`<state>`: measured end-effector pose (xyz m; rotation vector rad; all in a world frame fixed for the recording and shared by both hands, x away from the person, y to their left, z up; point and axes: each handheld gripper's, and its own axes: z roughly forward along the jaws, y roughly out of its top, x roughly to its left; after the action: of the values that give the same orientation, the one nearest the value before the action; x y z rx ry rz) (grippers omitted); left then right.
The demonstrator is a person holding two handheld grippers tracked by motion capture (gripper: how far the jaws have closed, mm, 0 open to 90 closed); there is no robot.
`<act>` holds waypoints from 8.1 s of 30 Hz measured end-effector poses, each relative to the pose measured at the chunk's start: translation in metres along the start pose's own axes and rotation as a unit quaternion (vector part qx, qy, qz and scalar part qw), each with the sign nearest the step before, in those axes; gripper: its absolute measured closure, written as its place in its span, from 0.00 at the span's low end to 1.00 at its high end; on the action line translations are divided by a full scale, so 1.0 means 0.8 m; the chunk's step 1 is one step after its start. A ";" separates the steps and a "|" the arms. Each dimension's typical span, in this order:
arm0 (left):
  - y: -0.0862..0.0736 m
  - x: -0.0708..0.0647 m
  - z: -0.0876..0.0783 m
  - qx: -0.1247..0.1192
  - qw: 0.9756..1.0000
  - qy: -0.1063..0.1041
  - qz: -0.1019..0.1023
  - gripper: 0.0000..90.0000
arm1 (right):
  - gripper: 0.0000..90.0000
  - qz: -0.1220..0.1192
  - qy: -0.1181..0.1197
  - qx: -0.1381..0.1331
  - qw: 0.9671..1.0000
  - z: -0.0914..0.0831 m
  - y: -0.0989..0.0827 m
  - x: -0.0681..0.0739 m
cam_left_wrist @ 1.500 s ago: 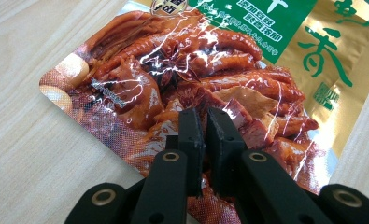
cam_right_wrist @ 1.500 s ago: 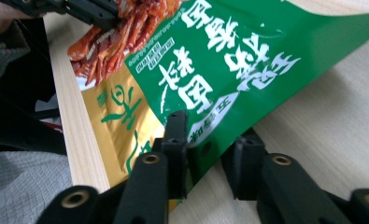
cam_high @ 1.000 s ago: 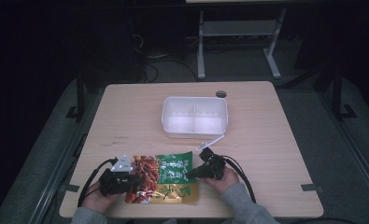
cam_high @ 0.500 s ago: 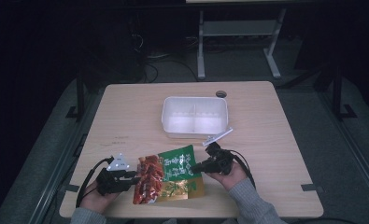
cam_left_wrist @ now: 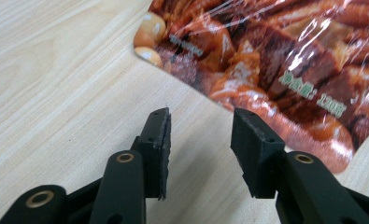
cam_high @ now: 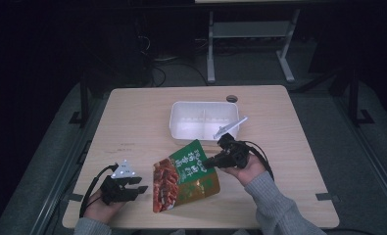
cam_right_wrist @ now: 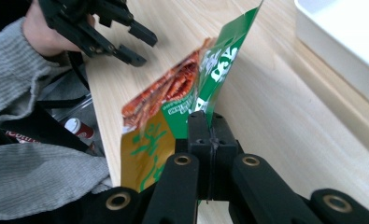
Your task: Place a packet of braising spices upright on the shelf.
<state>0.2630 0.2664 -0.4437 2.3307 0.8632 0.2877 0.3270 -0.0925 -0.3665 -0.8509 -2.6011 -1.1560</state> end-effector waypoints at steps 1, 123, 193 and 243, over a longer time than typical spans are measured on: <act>0.000 0.000 0.000 0.000 1.000 0.000 0.000 0.63 | 1.00 -0.001 0.002 0.001 1.000 -0.003 0.004 0.000; -0.002 0.008 -0.006 -0.008 1.000 0.011 -0.004 0.59 | 1.00 0.026 -0.219 -0.028 0.975 -0.075 0.256 -0.043; -0.001 0.005 -0.003 -0.007 1.000 0.013 -0.003 0.57 | 0.65 0.072 -0.147 -0.034 0.986 -0.057 0.157 -0.103; 0.000 0.002 -0.006 -0.021 1.000 0.021 -0.007 0.53 | 0.57 0.058 -0.110 -0.071 0.990 -0.086 0.088 -0.107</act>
<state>0.2621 0.2701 -0.4400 2.2859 0.8852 0.3457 0.4321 -0.1413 -0.3066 -1.2075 -2.6189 -1.2920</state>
